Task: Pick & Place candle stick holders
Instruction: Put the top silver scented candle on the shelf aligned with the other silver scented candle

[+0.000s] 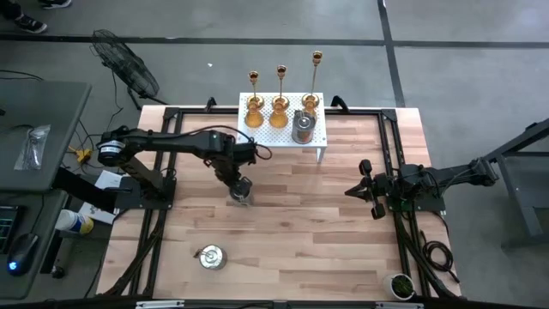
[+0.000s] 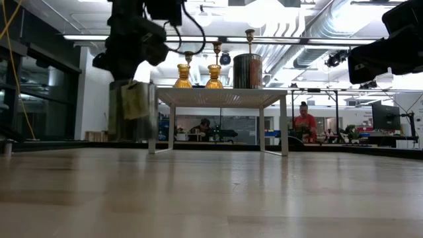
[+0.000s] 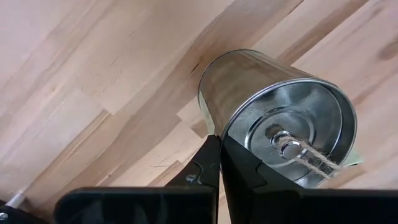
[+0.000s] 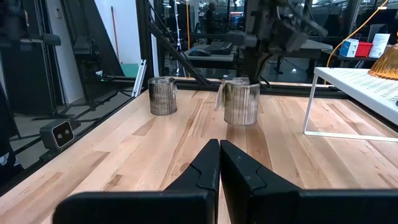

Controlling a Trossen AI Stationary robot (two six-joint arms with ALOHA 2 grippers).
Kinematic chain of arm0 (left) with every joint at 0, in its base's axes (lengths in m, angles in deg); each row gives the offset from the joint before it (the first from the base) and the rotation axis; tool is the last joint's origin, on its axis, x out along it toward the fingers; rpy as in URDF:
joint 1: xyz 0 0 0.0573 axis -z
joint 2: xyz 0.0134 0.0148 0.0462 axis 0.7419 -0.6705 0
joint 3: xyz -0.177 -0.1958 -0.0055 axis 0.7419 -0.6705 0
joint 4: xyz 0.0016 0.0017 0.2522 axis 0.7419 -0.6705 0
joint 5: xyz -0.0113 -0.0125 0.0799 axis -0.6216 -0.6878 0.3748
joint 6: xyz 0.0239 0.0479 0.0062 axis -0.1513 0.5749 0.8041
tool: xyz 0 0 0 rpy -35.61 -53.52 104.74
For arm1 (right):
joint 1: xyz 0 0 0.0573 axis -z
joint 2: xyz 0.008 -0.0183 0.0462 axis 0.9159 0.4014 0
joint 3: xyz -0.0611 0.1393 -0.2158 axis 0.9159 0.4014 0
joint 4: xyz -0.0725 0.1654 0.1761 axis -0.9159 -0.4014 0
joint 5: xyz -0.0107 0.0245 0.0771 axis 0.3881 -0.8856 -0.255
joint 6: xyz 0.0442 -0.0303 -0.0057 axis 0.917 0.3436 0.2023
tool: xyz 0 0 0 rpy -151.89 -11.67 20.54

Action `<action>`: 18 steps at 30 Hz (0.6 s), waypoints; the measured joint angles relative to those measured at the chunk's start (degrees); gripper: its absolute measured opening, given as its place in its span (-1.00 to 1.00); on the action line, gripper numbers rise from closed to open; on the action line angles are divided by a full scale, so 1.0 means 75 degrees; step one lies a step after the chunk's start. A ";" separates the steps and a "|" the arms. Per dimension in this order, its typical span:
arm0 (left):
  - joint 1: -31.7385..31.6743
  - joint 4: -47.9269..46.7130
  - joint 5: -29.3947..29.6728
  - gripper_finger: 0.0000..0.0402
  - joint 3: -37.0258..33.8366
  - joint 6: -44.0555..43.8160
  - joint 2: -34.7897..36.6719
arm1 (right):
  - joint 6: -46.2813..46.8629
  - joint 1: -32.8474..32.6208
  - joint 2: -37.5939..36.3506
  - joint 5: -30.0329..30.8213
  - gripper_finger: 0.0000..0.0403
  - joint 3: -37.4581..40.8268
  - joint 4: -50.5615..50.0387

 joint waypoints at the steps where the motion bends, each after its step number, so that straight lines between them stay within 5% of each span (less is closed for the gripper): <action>1: 0.0000 -0.0056 0.0000 -1.00 0.0116 -0.0003 0.0000 | 0.0000 -0.0001 0.0000 0.0000 -0.98 -0.0001 -0.0001; 18: -0.0169 -0.1759 0.0304 -1.00 0.3005 -0.0336 -0.0423 | 0.0000 -0.0002 0.0000 0.0000 -0.98 -0.0002 0.0000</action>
